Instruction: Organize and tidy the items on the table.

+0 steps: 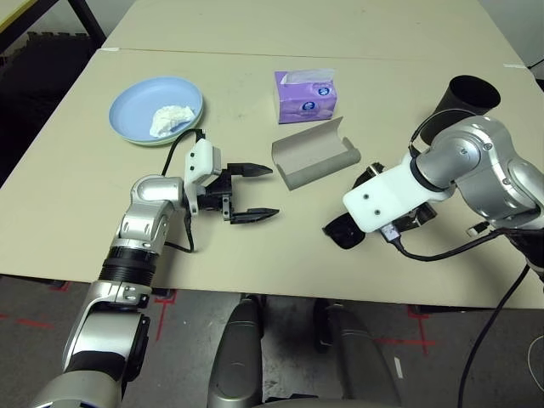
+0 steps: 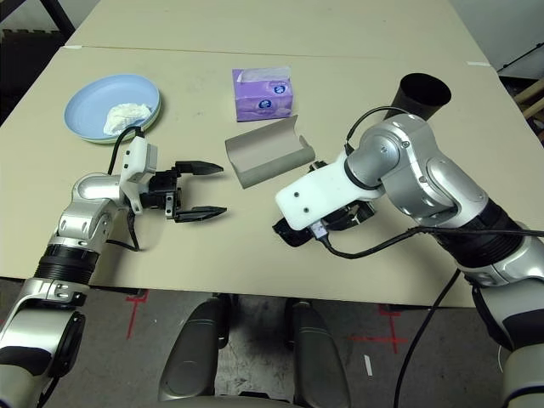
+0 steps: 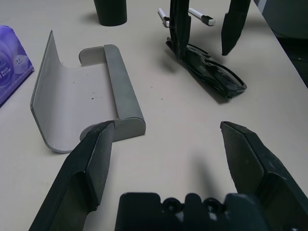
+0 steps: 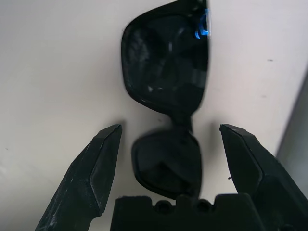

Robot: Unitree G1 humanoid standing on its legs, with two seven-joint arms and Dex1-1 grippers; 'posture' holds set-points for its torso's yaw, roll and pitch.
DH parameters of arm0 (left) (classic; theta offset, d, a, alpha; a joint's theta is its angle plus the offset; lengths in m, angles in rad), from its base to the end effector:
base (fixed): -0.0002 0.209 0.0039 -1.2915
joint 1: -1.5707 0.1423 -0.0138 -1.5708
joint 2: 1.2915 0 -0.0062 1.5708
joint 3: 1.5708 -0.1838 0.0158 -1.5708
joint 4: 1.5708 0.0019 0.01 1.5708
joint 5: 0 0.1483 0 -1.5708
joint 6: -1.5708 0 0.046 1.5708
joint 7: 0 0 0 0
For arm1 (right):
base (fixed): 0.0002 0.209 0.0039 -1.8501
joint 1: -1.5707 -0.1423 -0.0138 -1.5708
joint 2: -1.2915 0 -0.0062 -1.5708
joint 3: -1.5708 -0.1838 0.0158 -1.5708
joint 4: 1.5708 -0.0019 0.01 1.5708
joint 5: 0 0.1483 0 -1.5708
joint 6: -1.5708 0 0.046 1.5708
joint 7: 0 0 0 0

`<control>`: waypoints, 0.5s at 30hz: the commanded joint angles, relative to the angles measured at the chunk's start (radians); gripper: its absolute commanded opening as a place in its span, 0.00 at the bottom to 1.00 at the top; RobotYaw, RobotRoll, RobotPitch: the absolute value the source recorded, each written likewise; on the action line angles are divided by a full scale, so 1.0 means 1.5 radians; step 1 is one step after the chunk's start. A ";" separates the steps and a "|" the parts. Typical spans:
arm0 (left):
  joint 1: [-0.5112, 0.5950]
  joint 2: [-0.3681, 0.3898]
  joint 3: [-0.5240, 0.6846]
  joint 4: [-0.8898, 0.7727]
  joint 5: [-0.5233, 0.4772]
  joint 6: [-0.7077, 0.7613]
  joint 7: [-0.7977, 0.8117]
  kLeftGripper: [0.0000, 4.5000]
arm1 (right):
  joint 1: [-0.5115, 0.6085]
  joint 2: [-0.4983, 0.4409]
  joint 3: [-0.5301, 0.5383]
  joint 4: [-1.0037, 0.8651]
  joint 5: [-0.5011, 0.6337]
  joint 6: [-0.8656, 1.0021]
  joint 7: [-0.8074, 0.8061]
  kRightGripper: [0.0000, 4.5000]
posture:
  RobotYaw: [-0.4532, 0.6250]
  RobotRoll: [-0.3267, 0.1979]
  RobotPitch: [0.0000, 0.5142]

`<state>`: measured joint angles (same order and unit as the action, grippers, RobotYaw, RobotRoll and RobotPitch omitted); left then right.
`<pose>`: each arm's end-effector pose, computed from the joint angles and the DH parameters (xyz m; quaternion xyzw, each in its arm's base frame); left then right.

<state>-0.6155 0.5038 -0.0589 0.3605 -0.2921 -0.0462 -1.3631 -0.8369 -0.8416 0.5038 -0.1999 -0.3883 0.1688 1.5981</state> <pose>0.3173 0.2190 0.1613 0.1758 -0.0483 -0.6284 0.7562 0.2760 -0.1451 0.2550 -0.6656 0.1840 0.5656 0.4508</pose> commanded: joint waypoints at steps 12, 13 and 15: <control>0.008 0.007 -0.013 -0.012 0.007 -0.007 0.001 0.99 | 0.013 0.017 0.011 0.020 -0.009 -0.025 -0.020 1.00 | 0.63 0.62 0.47; 0.008 0.006 -0.013 -0.012 0.007 -0.007 0.001 0.99 | 0.014 0.017 0.011 0.021 -0.010 -0.026 -0.020 1.00 | 0.63 0.62 0.47; 0.007 0.006 -0.013 -0.011 0.007 -0.008 0.001 0.99 | 0.014 0.018 0.011 0.023 -0.010 -0.029 -0.020 1.00 | 0.63 0.62 0.47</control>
<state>-0.6155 0.5080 -0.0595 0.3605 -0.2918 -0.0464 -1.3580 -0.8324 -0.8159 0.5038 -0.1629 -0.4005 0.1344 1.5672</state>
